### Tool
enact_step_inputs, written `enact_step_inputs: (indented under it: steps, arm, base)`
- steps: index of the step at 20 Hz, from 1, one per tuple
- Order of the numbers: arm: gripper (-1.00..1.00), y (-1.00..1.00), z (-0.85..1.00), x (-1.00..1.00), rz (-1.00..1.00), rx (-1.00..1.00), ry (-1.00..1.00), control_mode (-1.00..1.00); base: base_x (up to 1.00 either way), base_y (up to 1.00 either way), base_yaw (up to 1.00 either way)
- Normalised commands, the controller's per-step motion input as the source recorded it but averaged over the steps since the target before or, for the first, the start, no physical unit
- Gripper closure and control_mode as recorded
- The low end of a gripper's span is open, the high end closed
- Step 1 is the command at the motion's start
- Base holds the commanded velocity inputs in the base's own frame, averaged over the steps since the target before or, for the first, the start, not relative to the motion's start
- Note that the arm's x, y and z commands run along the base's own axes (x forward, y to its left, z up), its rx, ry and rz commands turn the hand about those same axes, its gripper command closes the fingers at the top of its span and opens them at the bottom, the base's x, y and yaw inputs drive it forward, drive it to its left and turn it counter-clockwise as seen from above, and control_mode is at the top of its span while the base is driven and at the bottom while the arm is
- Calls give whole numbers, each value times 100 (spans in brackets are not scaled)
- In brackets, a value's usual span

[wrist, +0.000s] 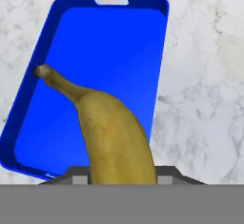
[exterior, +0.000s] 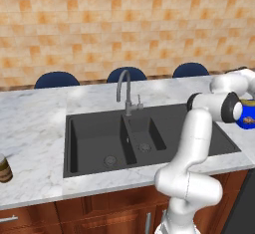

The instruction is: Pick up all produce items and place them in the sink. Turn on the sink faucet to wash them. Then turn the sink off and put them in the tray.

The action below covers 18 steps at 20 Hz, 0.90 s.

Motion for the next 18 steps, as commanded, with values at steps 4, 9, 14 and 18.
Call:
enact_step_inputs:
  steps: [4, 9, 14, 18]
  arm:
    - [100, -16, -31, 11, -1, 4, 7, -100]
    - [100, -4, -48, 23, -3, 1, 5, -100]
    - [100, 0, -53, 30, -4, 0, 2, -100]
    - [100, -2, -39, 31, -4, 0, 0, -100]
  base:
    - [0, 0, 0]
    - [0, 0, 0]
    - [0, 0, 0]
    - [0, 0, 0]
